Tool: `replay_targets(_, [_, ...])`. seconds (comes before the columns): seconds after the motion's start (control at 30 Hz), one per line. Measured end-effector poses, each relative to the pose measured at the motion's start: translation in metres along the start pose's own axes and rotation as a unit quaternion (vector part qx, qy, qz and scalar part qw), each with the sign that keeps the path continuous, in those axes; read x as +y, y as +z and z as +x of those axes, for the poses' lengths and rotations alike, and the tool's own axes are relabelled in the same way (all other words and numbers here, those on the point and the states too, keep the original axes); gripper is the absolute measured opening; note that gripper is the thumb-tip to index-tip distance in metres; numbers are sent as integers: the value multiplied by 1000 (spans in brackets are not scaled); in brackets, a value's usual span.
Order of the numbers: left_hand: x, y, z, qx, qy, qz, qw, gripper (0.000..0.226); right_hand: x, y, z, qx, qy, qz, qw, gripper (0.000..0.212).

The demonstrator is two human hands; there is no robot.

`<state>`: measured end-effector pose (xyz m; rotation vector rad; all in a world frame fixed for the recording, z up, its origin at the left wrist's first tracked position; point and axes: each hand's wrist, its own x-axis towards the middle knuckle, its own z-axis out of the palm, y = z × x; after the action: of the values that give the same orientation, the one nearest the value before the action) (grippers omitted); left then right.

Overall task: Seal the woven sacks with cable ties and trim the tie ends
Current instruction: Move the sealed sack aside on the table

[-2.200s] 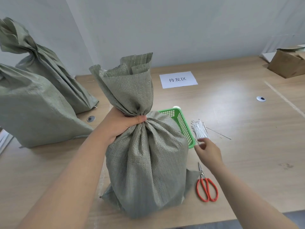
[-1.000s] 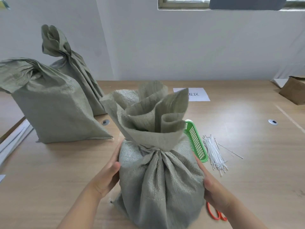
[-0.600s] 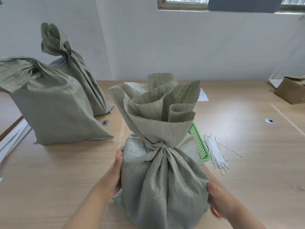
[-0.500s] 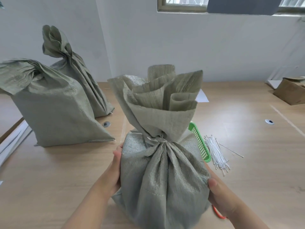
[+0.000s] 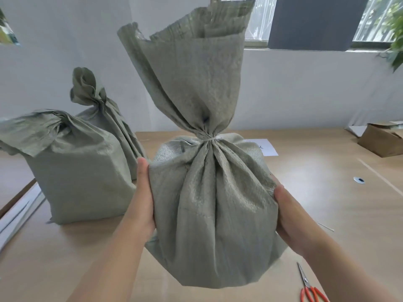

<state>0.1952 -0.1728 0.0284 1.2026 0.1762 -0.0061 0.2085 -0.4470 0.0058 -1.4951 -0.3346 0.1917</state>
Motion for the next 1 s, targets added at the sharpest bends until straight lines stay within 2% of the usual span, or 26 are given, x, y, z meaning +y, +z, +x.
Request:
replay_targets(0.13, [26,6,29,0,37,41,998,86,-22,-3,42,-5,-18,-39,999,61])
replay_targets(0.27, [44,23,62,-21,84,69,994,72,-42,-21,85,-52,-23,-13,998,51])
replay_targets(0.3, [46,27,72,-24,93,68,993,68,-45,-29,95,-66,-24,-9,998,57])
replay_targets(0.4, [48,41,107,-21,105,54,993,65,-51,-58,128,-114,-19,-1,993,106])
replay_targets(0.43, [48,47,119,-21,106,51,993,65,-52,-67,137,-130,-19,-4,991,113])
replay_targets(0.57, [43,73,164,-25,127,62,990,60,-56,-93,172,-144,-54,-32,988,83])
replay_targets(0.73, [40,82,216,-15,145,87,986,79,-46,-118,215,-107,-74,-45,991,76])
replay_targets(0.87, [42,75,258,-48,150,109,981,89,-32,-129,252,-88,-63,-51,993,73])
replay_targets(1.0, [41,65,312,-99,141,135,976,67,-10,-134,294,-60,-42,-61,995,69])
